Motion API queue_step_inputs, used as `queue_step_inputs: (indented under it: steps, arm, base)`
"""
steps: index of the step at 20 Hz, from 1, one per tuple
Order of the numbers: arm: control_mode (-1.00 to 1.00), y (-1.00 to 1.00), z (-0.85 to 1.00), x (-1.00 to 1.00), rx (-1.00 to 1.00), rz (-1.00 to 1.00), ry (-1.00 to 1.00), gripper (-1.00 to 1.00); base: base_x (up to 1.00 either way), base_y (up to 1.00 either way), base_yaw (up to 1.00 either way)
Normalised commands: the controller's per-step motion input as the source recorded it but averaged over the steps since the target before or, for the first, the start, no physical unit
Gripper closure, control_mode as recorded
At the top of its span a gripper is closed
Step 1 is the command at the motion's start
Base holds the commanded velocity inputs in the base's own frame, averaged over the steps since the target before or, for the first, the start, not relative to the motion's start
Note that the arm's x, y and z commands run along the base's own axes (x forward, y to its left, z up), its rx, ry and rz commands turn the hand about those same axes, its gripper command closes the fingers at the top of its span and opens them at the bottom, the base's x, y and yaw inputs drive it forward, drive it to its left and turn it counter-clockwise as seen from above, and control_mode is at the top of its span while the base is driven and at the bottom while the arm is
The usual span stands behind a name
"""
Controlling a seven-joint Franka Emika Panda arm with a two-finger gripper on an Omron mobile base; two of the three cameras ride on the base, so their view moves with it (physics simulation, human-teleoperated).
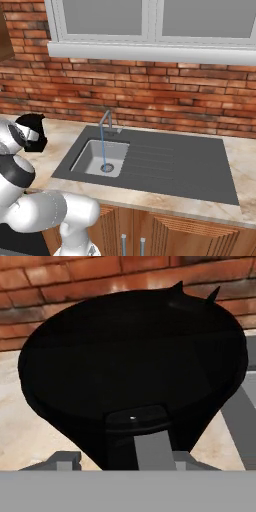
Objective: Turn on the sink faucet and place the jug under the water for a few seconds to fill it up.
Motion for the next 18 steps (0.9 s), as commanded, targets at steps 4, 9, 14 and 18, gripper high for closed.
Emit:
queue_step_inputs:
  steps: [4, 9, 14, 18]
  arm:
    - [-1.0, -0.15, 0.04, -0.03, 0.03, -0.3, 0.0, 1.0]
    - [-1.0, -0.37, 0.07, 0.0, 0.02, -0.32, 0.0, 1.0]
    - [-1.0, -0.45, 0.12, 0.0, 0.01, -0.33, 0.0, 1.0]
    - [-1.0, -0.46, 0.01, 0.0, 0.04, -0.29, 0.06, 1.0]
  base:
    - [0.0, 0.0, 0.0]
    - [0.0, 0.0, 0.0]
    - [0.0, 0.0, 0.0]
    - [0.0, 0.0, 0.0]
